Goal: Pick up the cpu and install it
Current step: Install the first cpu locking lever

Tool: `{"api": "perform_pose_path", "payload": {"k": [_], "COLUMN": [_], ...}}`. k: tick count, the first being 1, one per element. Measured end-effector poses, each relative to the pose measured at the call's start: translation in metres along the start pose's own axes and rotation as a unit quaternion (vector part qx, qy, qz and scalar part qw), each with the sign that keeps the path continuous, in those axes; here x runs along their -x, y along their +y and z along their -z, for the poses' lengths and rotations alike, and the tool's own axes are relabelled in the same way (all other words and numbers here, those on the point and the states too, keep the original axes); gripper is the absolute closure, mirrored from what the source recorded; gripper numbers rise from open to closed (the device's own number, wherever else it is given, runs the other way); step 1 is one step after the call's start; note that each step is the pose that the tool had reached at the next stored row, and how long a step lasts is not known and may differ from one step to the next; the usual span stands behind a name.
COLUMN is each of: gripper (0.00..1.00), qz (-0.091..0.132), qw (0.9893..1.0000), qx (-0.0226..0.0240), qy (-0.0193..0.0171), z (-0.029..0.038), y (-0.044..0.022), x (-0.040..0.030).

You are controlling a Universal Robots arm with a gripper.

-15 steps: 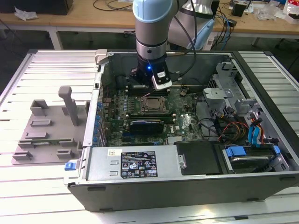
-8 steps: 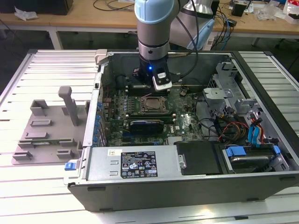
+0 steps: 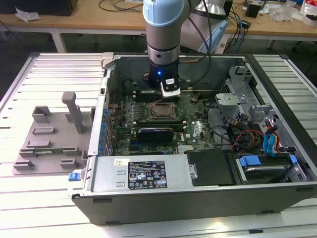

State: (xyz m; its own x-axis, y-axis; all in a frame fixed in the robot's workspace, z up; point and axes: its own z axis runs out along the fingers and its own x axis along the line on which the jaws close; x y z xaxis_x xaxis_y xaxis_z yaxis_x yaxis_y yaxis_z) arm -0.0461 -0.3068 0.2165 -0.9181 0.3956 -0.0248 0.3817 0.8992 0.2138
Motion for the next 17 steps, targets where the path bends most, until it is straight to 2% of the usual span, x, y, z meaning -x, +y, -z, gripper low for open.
{"api": "perform_pose_path", "payload": {"k": [2, 6, 10, 13, 17], "gripper": [0.89, 0.89, 0.89, 0.89, 0.89], "qz": [-0.006, -0.007, -0.011, -0.030, -0.037], "qw": [1.0000, 1.0000, 0.9999, 0.9995, 0.9993], "qx": [-0.0002, -0.0001, -0.0002, -0.0015, -0.0032], "qy": [-0.0014, -0.0015, -0.0023, -0.0069, -0.0091], "z": [-0.0006, -0.0006, -0.0009, -0.0036, -0.0051], "y": [0.0008, 0.0010, 0.0025, 0.0028, 0.0051], "x": [-0.0006, -0.0007, -0.0040, -0.0044, -0.0057]}}
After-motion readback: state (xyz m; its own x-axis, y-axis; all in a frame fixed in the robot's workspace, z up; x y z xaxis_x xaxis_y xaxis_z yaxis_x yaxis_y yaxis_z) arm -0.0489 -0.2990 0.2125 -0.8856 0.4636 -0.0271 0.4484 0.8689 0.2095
